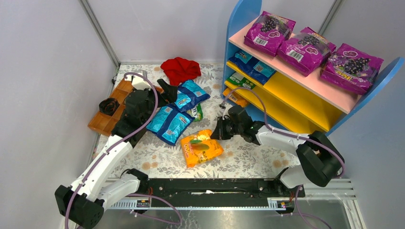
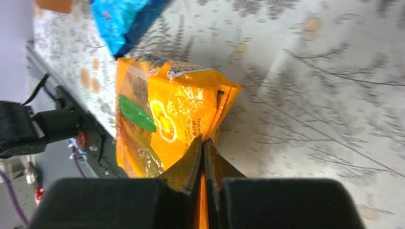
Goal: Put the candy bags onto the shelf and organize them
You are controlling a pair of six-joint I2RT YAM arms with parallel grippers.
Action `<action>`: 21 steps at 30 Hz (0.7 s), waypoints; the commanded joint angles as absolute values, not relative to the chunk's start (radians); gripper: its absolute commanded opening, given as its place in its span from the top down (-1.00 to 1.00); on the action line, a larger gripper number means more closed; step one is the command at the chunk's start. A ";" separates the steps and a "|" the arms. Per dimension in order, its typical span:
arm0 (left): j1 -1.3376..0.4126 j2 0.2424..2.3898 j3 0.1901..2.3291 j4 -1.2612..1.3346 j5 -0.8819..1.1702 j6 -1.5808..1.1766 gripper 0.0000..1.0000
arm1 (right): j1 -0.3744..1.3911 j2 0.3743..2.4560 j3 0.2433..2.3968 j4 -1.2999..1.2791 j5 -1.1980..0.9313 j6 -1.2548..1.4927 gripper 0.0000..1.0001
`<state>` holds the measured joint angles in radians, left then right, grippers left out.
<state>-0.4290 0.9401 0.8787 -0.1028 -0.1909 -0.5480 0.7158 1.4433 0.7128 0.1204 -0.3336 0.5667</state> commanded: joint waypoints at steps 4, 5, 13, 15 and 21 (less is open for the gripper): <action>-0.429 0.937 0.876 -0.050 -0.186 -0.549 -0.97 | 0.634 1.431 0.804 -0.103 -0.236 0.402 1.00; -0.429 0.937 0.876 -0.049 -0.186 -0.549 -0.97 | 0.632 1.428 0.820 -0.136 -0.201 0.383 1.00; -0.430 0.940 0.876 -0.047 -0.178 -0.554 -0.97 | 0.633 1.504 1.069 -0.494 0.291 0.207 0.66; -0.430 0.943 0.877 -0.050 -0.182 -0.551 -0.98 | 0.662 1.484 1.097 -0.510 0.307 0.224 -0.03; -0.425 0.946 0.879 -0.054 -0.183 -0.551 -0.97 | 0.915 1.479 1.155 -0.562 0.411 0.308 -1.00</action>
<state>-0.4286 0.9401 0.8745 -0.1028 -0.1864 -0.5507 0.7654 1.5005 1.1019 -0.4801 0.3054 0.2626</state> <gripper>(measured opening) 0.987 0.985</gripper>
